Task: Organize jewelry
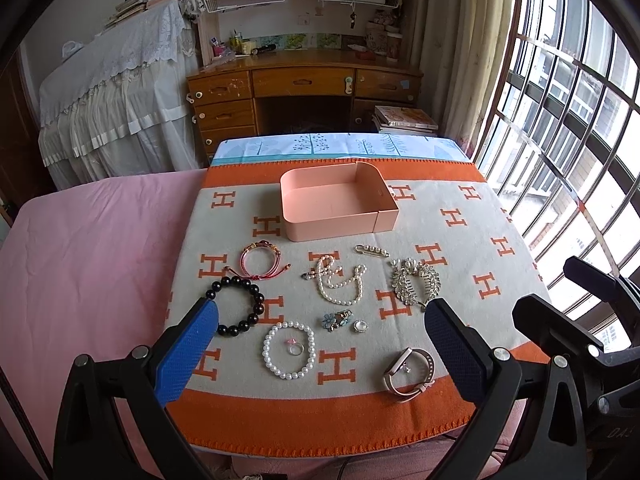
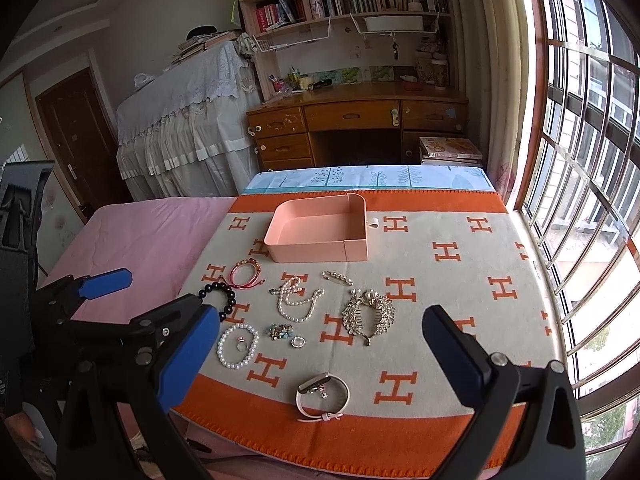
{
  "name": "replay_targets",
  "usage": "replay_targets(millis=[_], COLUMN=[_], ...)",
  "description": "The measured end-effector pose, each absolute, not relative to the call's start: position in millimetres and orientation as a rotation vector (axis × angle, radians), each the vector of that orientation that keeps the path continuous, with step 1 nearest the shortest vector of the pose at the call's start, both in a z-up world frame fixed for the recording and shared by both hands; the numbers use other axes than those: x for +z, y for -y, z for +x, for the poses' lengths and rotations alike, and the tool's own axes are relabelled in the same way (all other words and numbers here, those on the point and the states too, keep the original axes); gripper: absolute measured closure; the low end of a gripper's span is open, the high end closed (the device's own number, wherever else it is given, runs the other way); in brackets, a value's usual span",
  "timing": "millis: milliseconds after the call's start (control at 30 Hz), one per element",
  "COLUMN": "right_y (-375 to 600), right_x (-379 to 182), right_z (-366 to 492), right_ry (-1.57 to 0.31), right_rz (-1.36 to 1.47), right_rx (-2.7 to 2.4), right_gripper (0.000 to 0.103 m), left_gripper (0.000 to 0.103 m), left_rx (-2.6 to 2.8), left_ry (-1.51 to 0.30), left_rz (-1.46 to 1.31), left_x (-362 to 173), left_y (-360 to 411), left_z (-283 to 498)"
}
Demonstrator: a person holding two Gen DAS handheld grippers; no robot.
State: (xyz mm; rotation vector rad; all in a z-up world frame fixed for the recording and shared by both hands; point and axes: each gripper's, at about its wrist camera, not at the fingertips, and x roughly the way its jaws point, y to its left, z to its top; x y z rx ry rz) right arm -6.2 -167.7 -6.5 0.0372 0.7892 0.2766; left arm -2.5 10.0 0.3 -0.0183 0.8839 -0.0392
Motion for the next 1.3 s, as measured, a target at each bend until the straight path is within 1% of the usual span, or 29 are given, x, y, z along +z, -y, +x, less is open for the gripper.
replay_targets(millis=[400, 600, 633, 700, 833, 1000, 1167, 1300], right_y=[175, 181, 182, 183, 188, 200, 199, 186], right_x=[-8, -18, -21, -29, -53, -95, -133, -151], right_z=[15, 31, 34, 40, 55, 76, 89, 94], right_ry=[-0.788, -0.803, -0.809, -0.826, -0.884, -0.996, -1.105, -1.153], right_rz=[0.065, 0.074, 0.076, 0.073, 0.071, 0.119, 0.135, 0.099], right_rx=[0.314, 0.305, 0.303, 0.300, 0.277, 0.253, 0.254, 0.277], right_gripper=[0.001, 0.002, 0.003, 0.010, 0.017, 0.028, 0.036, 0.037], left_gripper=[0.001, 0.001, 0.001, 0.001, 0.001, 0.001, 0.002, 0.007], left_rx=[0.001, -0.040, -0.046, -0.055, -0.012, 0.091, 0.174, 0.201], left_ry=[-0.854, -0.942, -0.957, -0.972, -1.007, -1.059, -1.137, -1.210], left_rz=[-0.049, -0.043, -0.047, -0.061, -0.094, -0.140, -0.159, -0.180], left_x=[-6, -24, -29, -39, -63, -100, -144, -177], left_y=[-28, -41, -44, -53, -78, -117, -144, -156], left_z=[27, 51, 55, 61, 73, 84, 87, 90])
